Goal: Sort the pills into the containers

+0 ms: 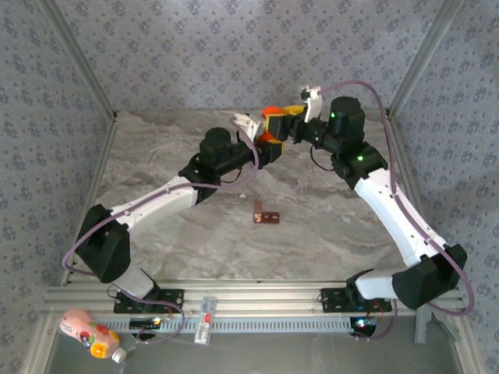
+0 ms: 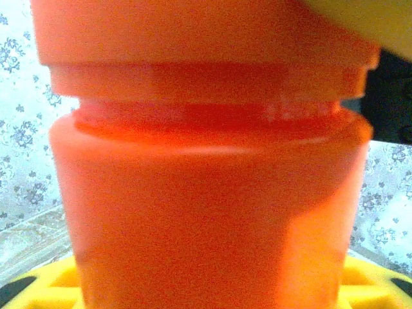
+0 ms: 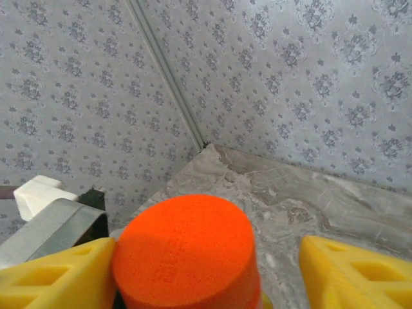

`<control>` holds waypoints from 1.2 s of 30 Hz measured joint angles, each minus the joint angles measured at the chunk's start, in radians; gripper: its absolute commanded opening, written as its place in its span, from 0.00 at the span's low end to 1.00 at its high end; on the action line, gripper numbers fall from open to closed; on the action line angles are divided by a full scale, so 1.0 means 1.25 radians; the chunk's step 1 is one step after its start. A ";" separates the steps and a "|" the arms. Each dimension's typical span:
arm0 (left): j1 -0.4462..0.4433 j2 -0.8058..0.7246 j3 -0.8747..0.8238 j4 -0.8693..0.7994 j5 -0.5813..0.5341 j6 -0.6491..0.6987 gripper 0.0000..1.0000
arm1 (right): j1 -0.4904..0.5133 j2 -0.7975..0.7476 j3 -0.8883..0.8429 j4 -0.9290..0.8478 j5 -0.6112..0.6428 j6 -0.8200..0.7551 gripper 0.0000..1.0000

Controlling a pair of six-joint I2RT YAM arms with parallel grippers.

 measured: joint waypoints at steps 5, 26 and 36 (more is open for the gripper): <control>0.008 -0.005 -0.010 0.020 0.004 -0.007 0.00 | -0.050 -0.041 -0.023 -0.010 -0.096 0.015 0.90; 0.088 -0.016 -0.014 0.037 0.415 -0.092 0.00 | -0.136 0.051 0.103 -0.072 -0.460 0.009 0.88; 0.088 -0.015 0.006 0.038 0.486 -0.115 0.00 | -0.105 0.079 0.121 -0.072 -0.482 0.009 0.82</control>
